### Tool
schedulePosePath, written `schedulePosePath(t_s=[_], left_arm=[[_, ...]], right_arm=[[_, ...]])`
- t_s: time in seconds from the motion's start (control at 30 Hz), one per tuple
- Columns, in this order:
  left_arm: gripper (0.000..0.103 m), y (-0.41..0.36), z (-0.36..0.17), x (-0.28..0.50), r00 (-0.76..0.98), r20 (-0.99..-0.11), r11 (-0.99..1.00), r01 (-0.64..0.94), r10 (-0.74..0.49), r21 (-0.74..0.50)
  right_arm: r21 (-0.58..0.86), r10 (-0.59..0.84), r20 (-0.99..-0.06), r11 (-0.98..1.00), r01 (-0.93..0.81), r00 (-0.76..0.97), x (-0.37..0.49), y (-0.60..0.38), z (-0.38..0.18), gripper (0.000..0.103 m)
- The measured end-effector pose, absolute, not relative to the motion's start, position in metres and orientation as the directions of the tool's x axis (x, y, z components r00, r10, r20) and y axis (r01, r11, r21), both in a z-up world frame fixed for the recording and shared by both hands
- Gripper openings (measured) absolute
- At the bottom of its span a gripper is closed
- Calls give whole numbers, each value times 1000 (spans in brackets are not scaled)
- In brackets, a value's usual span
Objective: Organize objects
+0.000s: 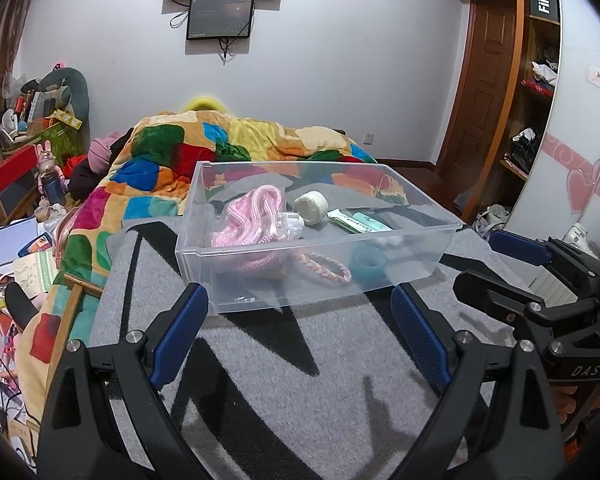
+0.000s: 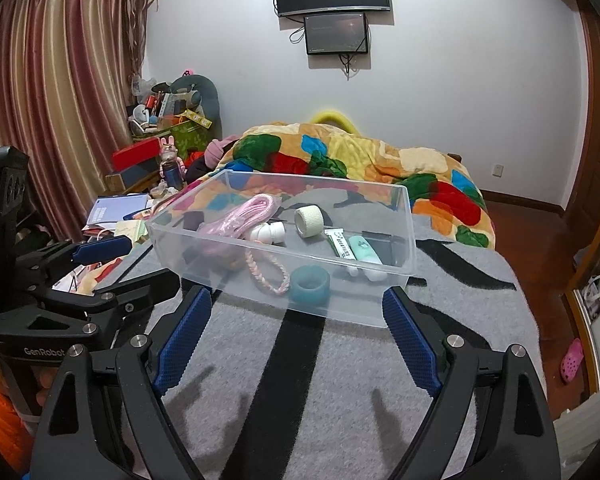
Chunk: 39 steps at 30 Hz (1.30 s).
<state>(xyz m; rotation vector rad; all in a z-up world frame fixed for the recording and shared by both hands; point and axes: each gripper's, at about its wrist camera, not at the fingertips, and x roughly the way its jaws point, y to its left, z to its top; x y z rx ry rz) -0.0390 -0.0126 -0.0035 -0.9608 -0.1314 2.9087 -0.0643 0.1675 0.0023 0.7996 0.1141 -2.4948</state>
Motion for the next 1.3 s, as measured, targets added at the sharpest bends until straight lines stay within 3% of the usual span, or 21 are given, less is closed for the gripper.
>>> schedulePosePath(t_s=[1.3], left_arm=[[94, -6, 1, -34, -805, -582, -992, -62, 115, -110]], right_arm=[[85, -449, -567, -866, 494, -691, -58, 166, 4, 87]])
